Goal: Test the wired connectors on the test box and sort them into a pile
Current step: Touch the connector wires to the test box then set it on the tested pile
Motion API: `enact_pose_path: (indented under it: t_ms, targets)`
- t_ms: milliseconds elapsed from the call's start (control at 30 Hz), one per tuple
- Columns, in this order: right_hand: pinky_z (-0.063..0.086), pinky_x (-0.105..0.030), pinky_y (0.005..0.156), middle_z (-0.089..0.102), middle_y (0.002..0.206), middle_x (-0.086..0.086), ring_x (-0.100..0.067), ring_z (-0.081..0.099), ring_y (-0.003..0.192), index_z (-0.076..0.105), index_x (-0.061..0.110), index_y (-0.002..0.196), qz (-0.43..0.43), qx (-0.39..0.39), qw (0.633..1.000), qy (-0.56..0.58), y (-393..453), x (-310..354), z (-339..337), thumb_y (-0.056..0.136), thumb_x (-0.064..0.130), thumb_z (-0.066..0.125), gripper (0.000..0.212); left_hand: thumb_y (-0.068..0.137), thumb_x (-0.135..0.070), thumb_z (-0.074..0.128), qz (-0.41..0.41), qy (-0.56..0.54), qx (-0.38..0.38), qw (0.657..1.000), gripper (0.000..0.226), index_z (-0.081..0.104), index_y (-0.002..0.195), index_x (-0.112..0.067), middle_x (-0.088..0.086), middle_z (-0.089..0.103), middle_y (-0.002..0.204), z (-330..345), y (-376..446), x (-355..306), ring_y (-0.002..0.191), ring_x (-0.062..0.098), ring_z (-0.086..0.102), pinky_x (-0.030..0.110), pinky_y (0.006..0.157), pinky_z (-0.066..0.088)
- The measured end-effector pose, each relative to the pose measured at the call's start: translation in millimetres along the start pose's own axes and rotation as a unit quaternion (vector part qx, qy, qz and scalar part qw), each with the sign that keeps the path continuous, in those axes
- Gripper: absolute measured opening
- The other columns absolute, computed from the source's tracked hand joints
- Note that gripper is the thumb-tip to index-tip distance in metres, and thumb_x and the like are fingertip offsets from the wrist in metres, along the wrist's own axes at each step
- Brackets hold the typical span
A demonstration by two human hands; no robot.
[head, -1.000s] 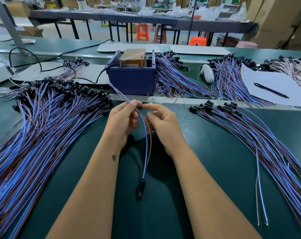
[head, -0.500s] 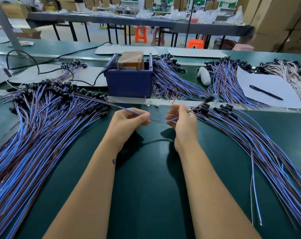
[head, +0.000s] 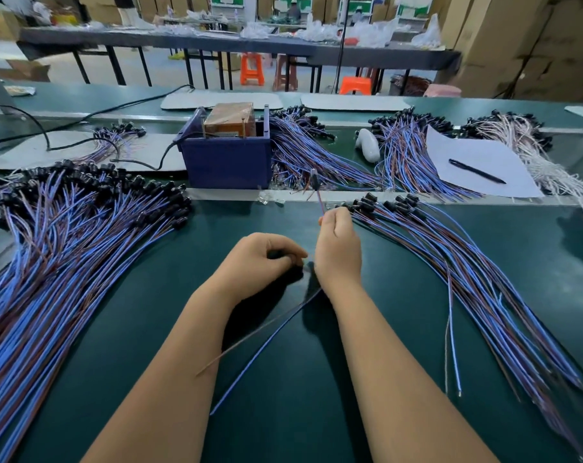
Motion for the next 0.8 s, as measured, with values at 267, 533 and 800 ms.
enact_pose_path:
  t_ms: [267, 533, 800]
  targets:
    - [0.031, -0.03, 0.056, 0.065, 0.084, -0.005, -0.027, 0.053, 0.074, 0.059, 0.016, 0.088, -0.146, 0.076, 0.88, -0.446, 38.3, 3.8, -57.1, 0.102, 0.03, 0.033, 0.032, 0.092, -0.011, 0.058, -0.045, -0.007, -0.021, 0.999, 0.025, 0.074, 0.088, -0.03, -0.015, 0.075, 0.083, 2.0, 1.2, 8.3, 0.081, 0.008, 0.07, 0.029, 0.078, 0.053]
    - [0.032, -0.041, 0.093, 0.056, 0.121, -0.011, -0.031, 0.044, 0.114, 0.059, 0.021, 0.124, -0.143, -0.01, 0.882, -0.449, 36.5, 26.4, -56.3, 0.099, 0.032, 0.039, 0.033, 0.092, -0.011, 0.055, -0.055, -0.028, -0.014, 0.998, 0.026, 0.074, 0.088, -0.029, -0.015, 0.075, 0.083, 2.0, -0.2, 10.7, 0.081, 0.001, 0.069, 0.024, 0.078, 0.05]
    - [0.025, -0.045, 0.098, 0.041, 0.136, -0.009, -0.03, 0.031, 0.126, 0.052, 0.032, 0.133, 0.023, 0.071, 0.91, -0.407, 21.6, -26.7, -32.8, 0.097, 0.038, 0.037, 0.039, 0.094, -0.011, 0.054, -0.054, -0.052, -0.011, 0.997, 0.027, 0.074, 0.09, -0.028, -0.013, 0.076, 0.086, 0.6, -1.7, 13.6, 0.08, 0.001, 0.069, 0.023, 0.072, 0.045]
Point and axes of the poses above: each hand's wrist, its own y-axis towards the middle knuckle, its own z-axis out of the palm, x = y × z, the point moved 9 cm from there along y, towards the middle knuckle
